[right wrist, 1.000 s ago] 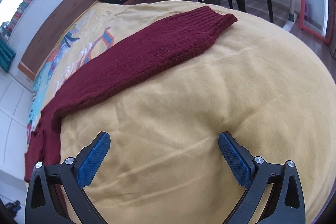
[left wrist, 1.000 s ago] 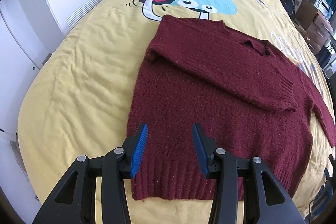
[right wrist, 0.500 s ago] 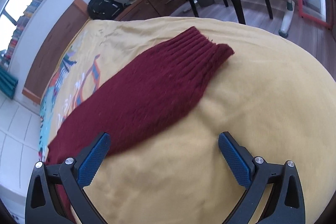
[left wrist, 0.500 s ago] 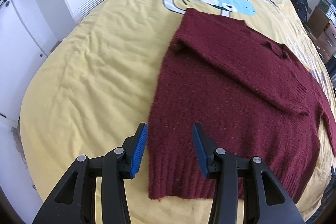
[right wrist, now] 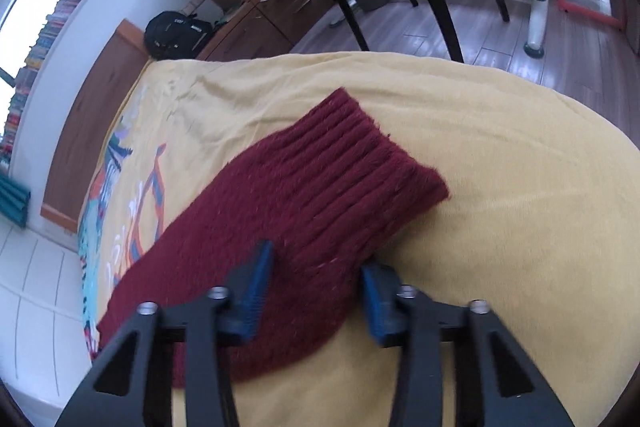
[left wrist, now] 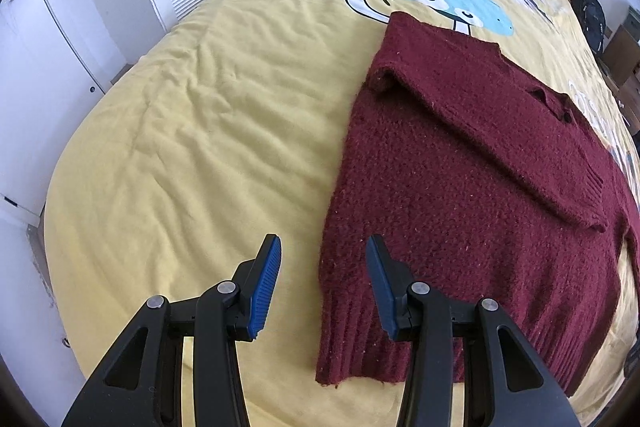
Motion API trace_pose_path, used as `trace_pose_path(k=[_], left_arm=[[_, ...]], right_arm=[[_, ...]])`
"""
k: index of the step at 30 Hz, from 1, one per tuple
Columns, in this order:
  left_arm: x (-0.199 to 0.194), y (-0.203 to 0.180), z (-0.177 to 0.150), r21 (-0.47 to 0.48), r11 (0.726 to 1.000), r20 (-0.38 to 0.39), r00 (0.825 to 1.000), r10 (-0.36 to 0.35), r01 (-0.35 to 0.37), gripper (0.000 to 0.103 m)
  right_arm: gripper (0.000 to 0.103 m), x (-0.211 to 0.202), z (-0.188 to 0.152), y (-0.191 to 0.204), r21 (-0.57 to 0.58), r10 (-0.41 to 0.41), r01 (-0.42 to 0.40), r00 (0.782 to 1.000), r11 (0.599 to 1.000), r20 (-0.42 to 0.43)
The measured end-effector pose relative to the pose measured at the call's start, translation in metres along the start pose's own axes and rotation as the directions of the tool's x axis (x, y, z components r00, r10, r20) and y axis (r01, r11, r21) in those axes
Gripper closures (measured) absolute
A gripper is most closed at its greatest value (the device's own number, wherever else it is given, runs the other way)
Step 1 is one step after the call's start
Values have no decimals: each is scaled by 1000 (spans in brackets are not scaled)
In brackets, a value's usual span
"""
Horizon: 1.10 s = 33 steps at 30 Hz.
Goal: Fold small clothes
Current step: 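Move the right gripper down to the cuff of the other sleeve, then close the right gripper on the sleeve cuff, then lift the sleeve with the right gripper and carry it across the sweater body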
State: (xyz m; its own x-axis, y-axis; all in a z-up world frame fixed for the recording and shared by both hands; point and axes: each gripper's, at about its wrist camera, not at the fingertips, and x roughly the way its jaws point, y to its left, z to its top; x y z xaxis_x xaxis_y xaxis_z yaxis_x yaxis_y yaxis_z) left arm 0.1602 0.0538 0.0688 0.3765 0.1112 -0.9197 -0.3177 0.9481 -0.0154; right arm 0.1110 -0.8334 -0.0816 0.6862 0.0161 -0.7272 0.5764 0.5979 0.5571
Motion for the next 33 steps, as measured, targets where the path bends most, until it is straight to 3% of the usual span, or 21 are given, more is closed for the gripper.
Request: trace_pose_path(k=[3, 9, 15, 22, 33], left_arm=[[4, 4, 0, -6, 1000, -7, 1000, -6, 6, 64], [9, 16, 0, -39, 999, -11, 999, -30, 30, 64], [12, 32, 2, -76, 995, -9, 998, -65, 64, 64], [10, 58, -2, -103, 989, 3, 995, -104, 104, 64], [6, 110, -10, -131, 986, 27, 994, -103, 106, 64]], right_arm=[[84, 0, 6, 12, -33, 14, -14, 1000, 999, -7], [87, -11, 13, 60, -115, 81, -82, 997, 990, -10], [87, -14, 5, 106, -118, 151, -157, 987, 981, -54], [88, -11, -21, 167, -119, 212, -225, 970, 967, -117], [88, -5, -82, 274, -260, 201, -257, 954, 931, -223]])
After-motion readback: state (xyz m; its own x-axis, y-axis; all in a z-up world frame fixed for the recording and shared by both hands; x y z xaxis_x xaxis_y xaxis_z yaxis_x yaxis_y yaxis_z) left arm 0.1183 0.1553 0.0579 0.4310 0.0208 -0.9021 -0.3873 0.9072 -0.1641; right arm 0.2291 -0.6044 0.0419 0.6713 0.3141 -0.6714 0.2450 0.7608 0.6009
